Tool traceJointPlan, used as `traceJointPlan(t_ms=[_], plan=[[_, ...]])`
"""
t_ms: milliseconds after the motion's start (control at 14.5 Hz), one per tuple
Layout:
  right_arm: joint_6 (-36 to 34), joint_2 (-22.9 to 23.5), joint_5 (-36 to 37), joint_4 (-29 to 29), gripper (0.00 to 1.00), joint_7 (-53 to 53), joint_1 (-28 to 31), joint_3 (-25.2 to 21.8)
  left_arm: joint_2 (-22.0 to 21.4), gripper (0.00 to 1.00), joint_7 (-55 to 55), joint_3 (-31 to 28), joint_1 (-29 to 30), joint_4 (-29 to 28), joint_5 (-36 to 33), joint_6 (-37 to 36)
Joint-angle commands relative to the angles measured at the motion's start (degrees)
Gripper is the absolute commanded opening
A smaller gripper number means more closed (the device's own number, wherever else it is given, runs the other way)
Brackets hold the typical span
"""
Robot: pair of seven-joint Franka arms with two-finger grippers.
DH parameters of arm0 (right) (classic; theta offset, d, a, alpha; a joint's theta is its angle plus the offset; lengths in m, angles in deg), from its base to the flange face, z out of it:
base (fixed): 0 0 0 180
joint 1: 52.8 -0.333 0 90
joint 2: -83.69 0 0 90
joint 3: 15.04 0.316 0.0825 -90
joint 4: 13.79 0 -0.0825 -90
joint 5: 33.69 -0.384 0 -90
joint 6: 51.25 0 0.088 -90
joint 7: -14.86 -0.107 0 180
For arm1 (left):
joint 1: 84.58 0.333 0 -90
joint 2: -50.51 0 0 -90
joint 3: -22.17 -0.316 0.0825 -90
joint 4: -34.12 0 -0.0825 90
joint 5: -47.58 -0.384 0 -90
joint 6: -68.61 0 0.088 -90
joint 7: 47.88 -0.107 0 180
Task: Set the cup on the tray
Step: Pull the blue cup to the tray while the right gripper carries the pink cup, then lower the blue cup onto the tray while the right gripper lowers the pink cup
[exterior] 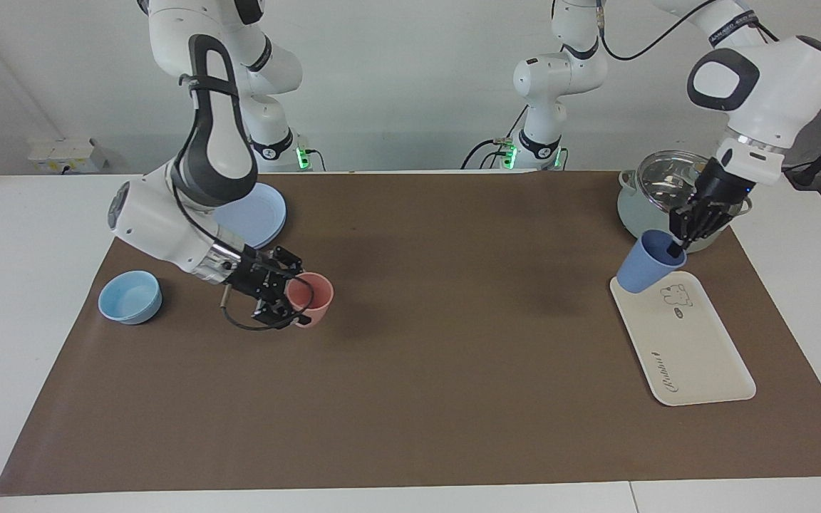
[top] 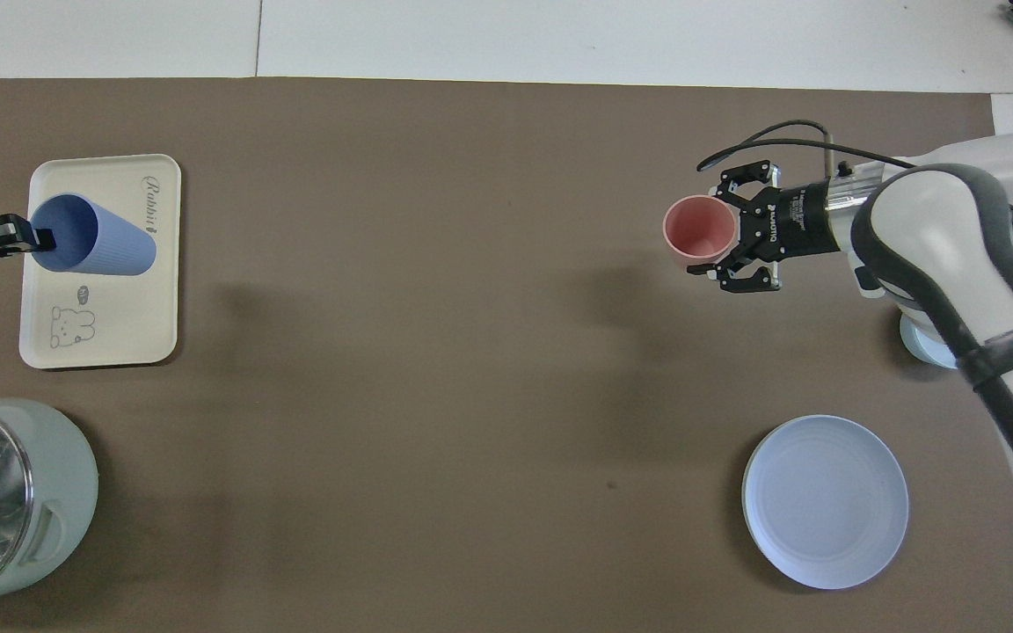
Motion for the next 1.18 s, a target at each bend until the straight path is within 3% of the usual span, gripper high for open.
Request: traceJointPlan(t_ms=[0, 207, 415, 553, 691, 830, 968, 1106], plan=[[0.23, -2.48, -2.00, 3.91, 0.00, 1.51, 4.55, 0.78, 6.49, 0.00, -9.30, 0.97, 3.77, 0.80, -0.89, 6.86], [-1.07, -1.61, -5.42, 5.76, 0.00, 9.98, 9.39, 0.78, 9.49, 0.00, -12.83, 1.05, 6.05, 0.45, -0.63, 9.69], [-6.16, 3.21, -11.83, 3.93, 0.00, 15.29, 13.70, 0.78, 10.46, 0.00, -16.81, 1.14, 7.21, -1.57, 0.86, 10.74], [-6.88, 4.37, -12.28, 4.27, 0.00, 19.95, 14.85, 0.78, 11.43, 0.00, -16.89, 1.23, 6.42, -3.41, 1.04, 14.51], [-6.80, 5.68, -12.20, 4.10, 0.00, 21.28, 16.16, 0.78, 11.61, 1.00, -16.89, 1.40, 5.72, -3.07, 1.04, 15.06], [-6.36, 6.65, -12.81, 3.92, 0.00, 23.47, 16.61, 0.78, 10.74, 1.00, -16.37, 1.32, 5.27, 0.60, 0.61, 10.52], [-6.18, 6.57, -14.65, 4.62, 0.00, 25.15, 16.52, 0.78, 9.42, 1.00, -16.37, 0.97, 4.39, 6.40, -2.28, 1.39], [-4.87, 5.87, -15.44, 6.89, 0.00, 25.33, 16.26, 0.69, 7.84, 1.00, -16.28, 1.66, 3.87, 12.37, -11.13, -7.66]])
